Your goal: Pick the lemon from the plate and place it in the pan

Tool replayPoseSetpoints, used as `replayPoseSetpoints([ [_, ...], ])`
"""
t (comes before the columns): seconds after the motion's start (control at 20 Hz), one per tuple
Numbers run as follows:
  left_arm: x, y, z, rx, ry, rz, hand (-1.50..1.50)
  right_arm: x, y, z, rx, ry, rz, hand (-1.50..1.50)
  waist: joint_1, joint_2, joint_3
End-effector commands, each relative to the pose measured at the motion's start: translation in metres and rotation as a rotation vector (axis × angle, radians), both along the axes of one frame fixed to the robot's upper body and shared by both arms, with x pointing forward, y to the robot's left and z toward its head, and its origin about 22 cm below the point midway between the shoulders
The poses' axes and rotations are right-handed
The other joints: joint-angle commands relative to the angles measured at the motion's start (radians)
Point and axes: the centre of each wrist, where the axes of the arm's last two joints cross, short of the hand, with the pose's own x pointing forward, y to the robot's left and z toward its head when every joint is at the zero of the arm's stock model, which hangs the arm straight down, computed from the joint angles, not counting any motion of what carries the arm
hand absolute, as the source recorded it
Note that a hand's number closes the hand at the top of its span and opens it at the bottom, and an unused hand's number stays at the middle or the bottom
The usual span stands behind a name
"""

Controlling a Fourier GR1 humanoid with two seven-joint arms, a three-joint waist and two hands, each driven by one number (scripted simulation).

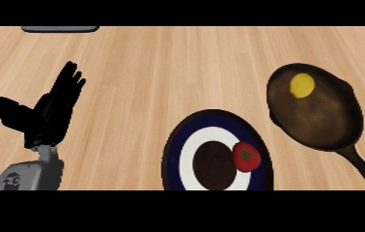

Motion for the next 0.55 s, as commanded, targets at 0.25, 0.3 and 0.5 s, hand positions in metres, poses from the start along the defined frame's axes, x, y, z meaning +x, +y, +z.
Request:
replayPoseSetpoints([
  [0.25, 0.010, -0.005, 0.004, 0.005, -0.018, 0.025, 0.00, -0.062, -0.041, 0.003, 0.077, -0.059, 0.131, -1.50, -0.007, -0.001, 0.001],
  [0.3, 0.003, -0.011, 0.004, 0.002, -0.009, 0.008, 0.00, -0.059, -0.046, 0.017, 0.068, -0.062, 0.121, -1.50, 0.006, 0.000, 0.002],
  [0.5, -0.008, -0.011, -0.010, -0.004, -0.010, 0.002, 0.00, -0.080, -0.049, 0.000, 0.066, -0.052, 0.085, -1.50, 0.009, -0.001, 0.002],
])
